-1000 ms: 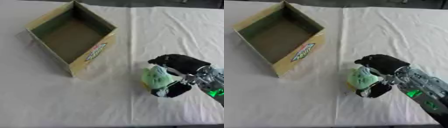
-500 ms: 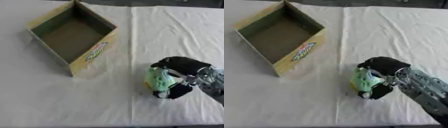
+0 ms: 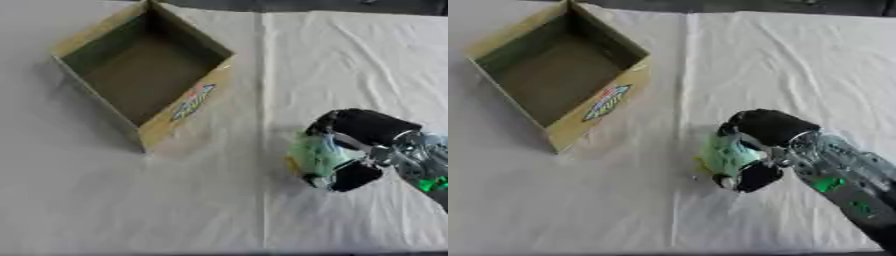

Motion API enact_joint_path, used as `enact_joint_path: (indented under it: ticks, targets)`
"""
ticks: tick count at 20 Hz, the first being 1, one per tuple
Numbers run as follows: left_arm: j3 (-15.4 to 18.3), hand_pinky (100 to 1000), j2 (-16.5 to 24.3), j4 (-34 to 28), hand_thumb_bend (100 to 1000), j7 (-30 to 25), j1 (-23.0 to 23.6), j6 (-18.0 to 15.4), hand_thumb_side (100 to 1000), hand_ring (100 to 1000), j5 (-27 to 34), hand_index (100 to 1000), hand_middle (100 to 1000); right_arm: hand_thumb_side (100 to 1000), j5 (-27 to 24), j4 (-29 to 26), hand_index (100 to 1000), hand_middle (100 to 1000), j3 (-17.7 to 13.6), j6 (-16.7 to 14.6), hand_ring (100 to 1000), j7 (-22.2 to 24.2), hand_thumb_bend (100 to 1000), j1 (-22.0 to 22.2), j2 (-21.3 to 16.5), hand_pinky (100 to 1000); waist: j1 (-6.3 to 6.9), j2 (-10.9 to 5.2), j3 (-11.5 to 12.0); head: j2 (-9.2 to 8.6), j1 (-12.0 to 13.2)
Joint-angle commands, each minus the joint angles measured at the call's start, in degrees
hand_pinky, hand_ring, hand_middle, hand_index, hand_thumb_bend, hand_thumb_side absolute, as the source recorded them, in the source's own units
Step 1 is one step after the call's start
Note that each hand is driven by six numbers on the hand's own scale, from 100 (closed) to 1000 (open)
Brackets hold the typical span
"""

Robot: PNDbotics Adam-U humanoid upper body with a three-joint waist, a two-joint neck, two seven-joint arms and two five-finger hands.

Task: Pick up objects on the table and place them in the box.

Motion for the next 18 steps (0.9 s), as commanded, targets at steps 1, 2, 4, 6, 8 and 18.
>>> enact_joint_path:
  ticks: [1,2,4,6,8,18]
  targets:
    - [0.1,353,0.6,-1.0,100,0.0,-0.7,0.1,758,563,0.4,849,726,339,-1.8,-0.9,784,588,-0.3,0.0,838,-0.6,237,-0.9,-1.9,873,0.20,-0.80,-0.1,-0.07,-0.1]
    - [0.1,353,0.6,-1.0,100,0.0,-0.7,0.1,757,563,0.4,849,726,300,-2.2,-0.9,774,575,-0.4,0.1,829,-0.9,185,-1.0,-1.9,867,0.20,-0.79,-0.1,-0.10,-0.1]
    - [0.1,353,0.6,-1.0,100,0.0,-0.7,0.2,755,563,0.4,849,726,242,-2.8,-0.9,760,563,-0.5,0.3,820,-1.6,107,-1.2,-2.0,860,0.21,-0.78,-0.1,-0.16,-0.1]
    - [0.1,353,0.6,-1.0,100,0.0,-0.7,0.1,755,563,0.4,849,726,183,-3.4,-0.9,747,552,-0.5,0.4,809,-2.4,100,-1.5,-1.9,854,0.23,-0.78,-0.1,-0.19,-0.1]
    - [0.1,353,0.6,-1.0,100,0.0,-0.7,0.1,759,563,0.5,849,726,188,-3.9,-0.9,742,547,-0.7,0.4,802,-3.2,100,-1.8,-1.9,850,0.23,-0.78,-0.1,-0.23,-0.1]
    - [0.1,354,0.6,-1.0,100,0.0,-0.6,0.2,759,564,0.5,849,726,203,-6.1,-0.9,737,543,-2.3,-1.8,799,-7.3,100,-6.0,-2.8,848,0.11,-0.91,-0.3,-0.15,0.1]
